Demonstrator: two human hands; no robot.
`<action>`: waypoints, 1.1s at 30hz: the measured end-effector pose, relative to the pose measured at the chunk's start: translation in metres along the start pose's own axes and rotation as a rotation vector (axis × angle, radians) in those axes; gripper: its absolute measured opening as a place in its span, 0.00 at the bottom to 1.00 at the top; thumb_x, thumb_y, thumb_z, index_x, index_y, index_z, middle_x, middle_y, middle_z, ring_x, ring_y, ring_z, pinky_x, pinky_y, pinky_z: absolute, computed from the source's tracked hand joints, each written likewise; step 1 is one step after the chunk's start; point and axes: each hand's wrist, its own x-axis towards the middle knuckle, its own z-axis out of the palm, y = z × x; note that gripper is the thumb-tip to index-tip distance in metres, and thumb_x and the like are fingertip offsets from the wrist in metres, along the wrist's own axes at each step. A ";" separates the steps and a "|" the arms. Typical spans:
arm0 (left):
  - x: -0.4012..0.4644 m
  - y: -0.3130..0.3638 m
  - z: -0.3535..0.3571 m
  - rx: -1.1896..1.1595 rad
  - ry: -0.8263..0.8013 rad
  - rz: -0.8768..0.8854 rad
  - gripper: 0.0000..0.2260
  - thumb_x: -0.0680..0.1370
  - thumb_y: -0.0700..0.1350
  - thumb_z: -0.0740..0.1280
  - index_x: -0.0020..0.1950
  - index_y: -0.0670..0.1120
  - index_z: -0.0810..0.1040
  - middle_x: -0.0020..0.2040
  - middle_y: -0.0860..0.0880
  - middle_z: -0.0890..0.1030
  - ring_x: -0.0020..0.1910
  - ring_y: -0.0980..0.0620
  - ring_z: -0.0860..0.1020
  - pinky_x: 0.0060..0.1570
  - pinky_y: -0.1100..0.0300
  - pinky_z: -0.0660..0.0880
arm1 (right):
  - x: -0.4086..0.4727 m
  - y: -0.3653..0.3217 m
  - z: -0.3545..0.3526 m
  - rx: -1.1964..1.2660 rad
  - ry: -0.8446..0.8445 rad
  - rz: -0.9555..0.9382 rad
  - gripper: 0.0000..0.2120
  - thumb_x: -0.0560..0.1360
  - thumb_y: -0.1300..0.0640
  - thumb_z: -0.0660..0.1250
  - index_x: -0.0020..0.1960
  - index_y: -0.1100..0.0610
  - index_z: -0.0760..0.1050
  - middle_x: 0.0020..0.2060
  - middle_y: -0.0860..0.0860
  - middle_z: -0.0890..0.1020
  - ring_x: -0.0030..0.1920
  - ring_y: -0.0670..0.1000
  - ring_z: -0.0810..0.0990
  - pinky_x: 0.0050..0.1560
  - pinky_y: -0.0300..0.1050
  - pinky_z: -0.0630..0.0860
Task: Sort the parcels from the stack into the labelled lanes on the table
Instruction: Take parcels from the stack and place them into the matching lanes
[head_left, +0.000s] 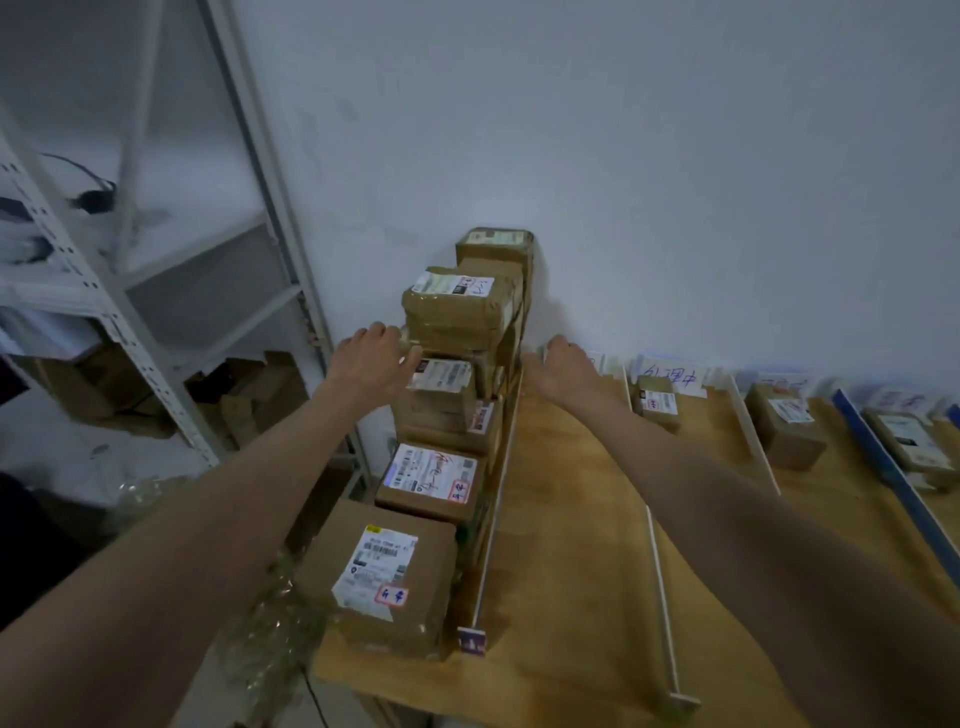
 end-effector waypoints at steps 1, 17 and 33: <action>0.014 -0.003 -0.001 -0.012 0.002 -0.012 0.25 0.83 0.58 0.52 0.71 0.41 0.70 0.67 0.41 0.74 0.65 0.41 0.73 0.62 0.46 0.70 | 0.015 -0.004 0.001 0.035 -0.002 0.015 0.27 0.81 0.44 0.56 0.71 0.64 0.65 0.66 0.62 0.73 0.64 0.62 0.73 0.61 0.53 0.72; 0.162 -0.007 0.038 -0.518 -0.170 -0.330 0.27 0.82 0.63 0.54 0.66 0.42 0.72 0.60 0.42 0.79 0.53 0.44 0.77 0.46 0.54 0.72 | 0.150 -0.040 0.030 0.402 -0.119 0.258 0.40 0.77 0.34 0.56 0.78 0.60 0.54 0.73 0.58 0.67 0.63 0.63 0.76 0.56 0.57 0.80; 0.147 0.011 -0.007 -0.929 0.138 -0.341 0.20 0.78 0.58 0.67 0.63 0.46 0.71 0.58 0.48 0.77 0.55 0.49 0.76 0.51 0.54 0.75 | 0.117 -0.050 -0.003 0.654 -0.204 0.109 0.42 0.73 0.40 0.71 0.77 0.48 0.52 0.66 0.56 0.77 0.53 0.56 0.84 0.39 0.42 0.83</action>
